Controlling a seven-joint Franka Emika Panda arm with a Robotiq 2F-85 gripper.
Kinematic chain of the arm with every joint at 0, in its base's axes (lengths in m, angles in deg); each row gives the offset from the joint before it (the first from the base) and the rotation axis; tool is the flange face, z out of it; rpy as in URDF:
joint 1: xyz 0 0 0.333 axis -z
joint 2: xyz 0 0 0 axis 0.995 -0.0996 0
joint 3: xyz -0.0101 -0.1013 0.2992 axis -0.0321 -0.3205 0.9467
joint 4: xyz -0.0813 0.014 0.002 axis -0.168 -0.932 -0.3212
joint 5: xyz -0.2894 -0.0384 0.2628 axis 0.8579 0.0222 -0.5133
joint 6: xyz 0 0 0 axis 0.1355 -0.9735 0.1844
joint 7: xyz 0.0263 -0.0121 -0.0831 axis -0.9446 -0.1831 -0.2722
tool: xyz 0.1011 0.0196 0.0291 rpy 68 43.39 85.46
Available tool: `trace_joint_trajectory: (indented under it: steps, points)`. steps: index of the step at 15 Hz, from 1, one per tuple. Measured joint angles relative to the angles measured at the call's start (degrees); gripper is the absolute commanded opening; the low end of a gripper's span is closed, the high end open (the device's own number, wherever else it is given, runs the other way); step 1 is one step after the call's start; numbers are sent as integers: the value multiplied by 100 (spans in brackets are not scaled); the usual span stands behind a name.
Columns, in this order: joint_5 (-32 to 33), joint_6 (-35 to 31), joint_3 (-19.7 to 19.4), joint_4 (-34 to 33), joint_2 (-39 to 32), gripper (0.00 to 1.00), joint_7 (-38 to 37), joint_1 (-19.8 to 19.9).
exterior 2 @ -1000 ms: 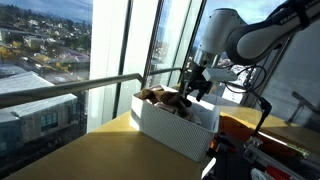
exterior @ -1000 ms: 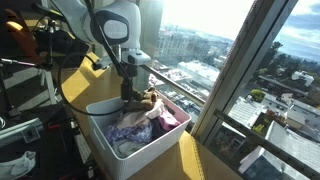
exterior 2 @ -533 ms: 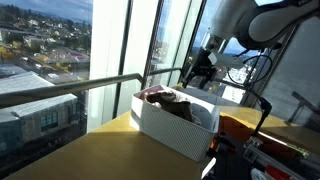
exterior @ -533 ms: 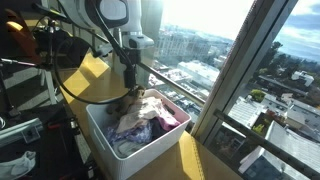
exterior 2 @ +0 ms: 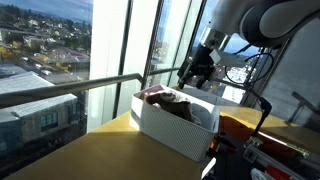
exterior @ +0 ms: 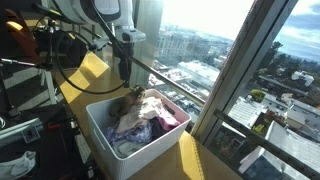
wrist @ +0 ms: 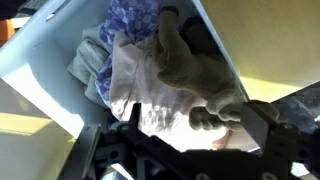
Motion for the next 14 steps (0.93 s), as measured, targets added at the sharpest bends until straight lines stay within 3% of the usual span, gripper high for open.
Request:
trace_joint_trajectory:
  steps: [4, 14]
  points:
    - [22, -21, 217, 7, -112, 100, -43, -28]
    - [595, -608, 161, 133, -607, 100, -44, 39]
